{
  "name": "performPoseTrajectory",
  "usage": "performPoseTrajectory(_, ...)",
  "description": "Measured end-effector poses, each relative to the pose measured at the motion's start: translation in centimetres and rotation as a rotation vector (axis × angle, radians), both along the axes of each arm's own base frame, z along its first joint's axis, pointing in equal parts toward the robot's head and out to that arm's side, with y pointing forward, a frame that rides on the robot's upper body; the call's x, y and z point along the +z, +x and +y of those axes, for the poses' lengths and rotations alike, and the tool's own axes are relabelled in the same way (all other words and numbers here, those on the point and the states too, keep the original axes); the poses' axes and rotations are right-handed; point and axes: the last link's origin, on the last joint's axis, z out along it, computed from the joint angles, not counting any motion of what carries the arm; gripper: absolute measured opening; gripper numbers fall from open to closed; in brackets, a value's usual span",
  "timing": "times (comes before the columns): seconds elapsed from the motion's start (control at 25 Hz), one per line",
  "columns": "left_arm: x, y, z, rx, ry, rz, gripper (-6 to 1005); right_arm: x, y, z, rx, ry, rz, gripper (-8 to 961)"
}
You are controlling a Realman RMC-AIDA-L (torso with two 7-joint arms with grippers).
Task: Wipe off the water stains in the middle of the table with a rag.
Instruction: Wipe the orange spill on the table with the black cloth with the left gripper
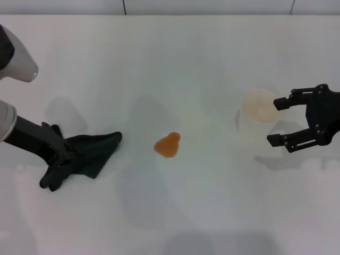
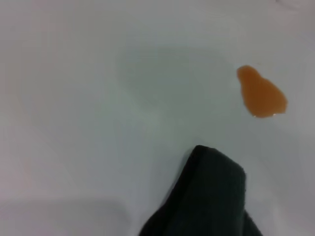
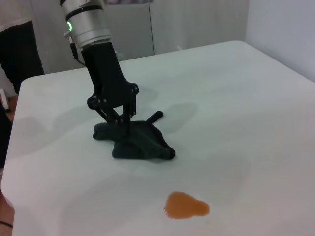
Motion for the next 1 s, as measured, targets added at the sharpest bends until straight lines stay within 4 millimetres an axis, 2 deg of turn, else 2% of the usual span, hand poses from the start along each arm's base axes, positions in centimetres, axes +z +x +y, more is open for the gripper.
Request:
performPoseTrajectory(0.16, 0.1, 0.5, 1.0, 0.029, 0.049, 0.012, 68, 0.0, 0.0, 0.1, 0.000, 0.004, 0.001, 870)
performPoseTrajectory(0.44, -0.1, 4.0, 4.4, 0.062, 0.161, -0.001, 68, -0.4, -0.2, 0.3, 0.008, 0.007, -0.007, 870)
performPoseTrajectory(0.52, -0.3, 4.4, 4.7, 0.063, 0.167, -0.005, 67, -0.6, -0.2, 0.3, 0.009, 0.007, -0.010, 870)
performPoseTrajectory(0.56, -0.9, 5.0, 5.1, 0.066, 0.166, -0.009, 67, -0.7, -0.2, 0.3, 0.009, 0.007, -0.011, 870)
performPoseTrajectory(0.6, -2.4, 6.1, 5.7, 0.067, 0.147, -0.018, 67, -0.7, -0.2, 0.4, 0.010, 0.006, -0.010, 870)
performPoseTrajectory(0.72, -3.9, 7.1, 6.0, 0.063, 0.119, -0.020, 67, -0.8, -0.4, 0.5, 0.014, 0.004, -0.009, 870)
performPoseTrajectory(1.0, -7.6, 9.5, 4.9, 0.037, -0.001, 0.002, 67, -0.8, -0.4, 0.5, 0.017, 0.004, -0.010, 870)
